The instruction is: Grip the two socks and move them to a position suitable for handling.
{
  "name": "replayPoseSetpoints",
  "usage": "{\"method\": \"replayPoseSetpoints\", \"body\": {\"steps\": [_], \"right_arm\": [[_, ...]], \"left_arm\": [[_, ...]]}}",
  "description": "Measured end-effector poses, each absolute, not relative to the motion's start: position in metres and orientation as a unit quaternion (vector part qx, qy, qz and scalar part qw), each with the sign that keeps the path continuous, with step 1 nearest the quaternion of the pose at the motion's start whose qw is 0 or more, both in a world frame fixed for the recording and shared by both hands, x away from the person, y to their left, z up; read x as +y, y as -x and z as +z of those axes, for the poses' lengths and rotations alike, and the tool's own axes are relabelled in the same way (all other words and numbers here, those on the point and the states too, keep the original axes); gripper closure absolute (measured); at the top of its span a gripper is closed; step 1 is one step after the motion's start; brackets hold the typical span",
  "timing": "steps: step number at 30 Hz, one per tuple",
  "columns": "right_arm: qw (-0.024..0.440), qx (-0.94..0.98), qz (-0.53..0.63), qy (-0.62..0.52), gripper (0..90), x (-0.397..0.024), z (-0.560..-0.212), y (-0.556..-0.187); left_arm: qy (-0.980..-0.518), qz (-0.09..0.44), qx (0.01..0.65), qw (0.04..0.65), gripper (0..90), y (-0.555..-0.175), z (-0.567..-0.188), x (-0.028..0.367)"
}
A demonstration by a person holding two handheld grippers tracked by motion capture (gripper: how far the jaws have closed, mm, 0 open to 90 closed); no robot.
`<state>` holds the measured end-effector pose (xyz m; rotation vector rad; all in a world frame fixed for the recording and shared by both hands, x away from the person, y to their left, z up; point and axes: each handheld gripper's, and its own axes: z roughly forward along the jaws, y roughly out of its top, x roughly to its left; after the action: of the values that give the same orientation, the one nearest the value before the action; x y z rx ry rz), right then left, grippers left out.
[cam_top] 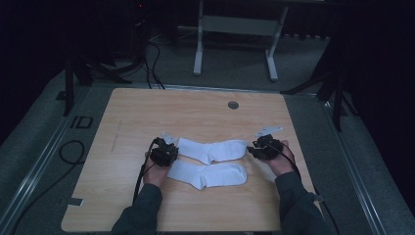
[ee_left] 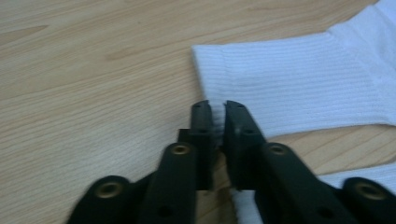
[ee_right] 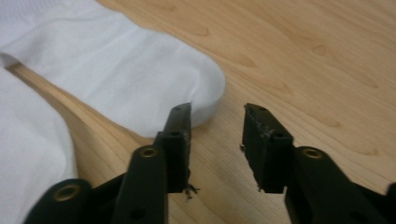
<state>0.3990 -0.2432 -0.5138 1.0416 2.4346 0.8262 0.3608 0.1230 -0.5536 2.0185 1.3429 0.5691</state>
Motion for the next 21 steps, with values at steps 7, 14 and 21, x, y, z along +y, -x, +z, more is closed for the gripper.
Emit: {"method": "replayPoseSetpoints", "body": {"steps": [7,14,21], "right_arm": [[0.185,0.861,0.302,-0.364,56.3,-0.24,-0.505,-0.398],[0.184,0.867,0.309,-0.345,54.9,-0.225,-0.496,-0.397],[0.18,0.871,0.319,-0.327,54.7,-0.203,-0.488,-0.398]], "left_arm": [[-0.758,0.205,0.514,0.345,66.3,-0.348,-0.543,0.133],[-0.757,0.203,0.513,0.35,62.9,-0.334,-0.537,0.145],[-0.755,0.214,0.51,0.353,62.1,-0.317,-0.534,0.156]]}}
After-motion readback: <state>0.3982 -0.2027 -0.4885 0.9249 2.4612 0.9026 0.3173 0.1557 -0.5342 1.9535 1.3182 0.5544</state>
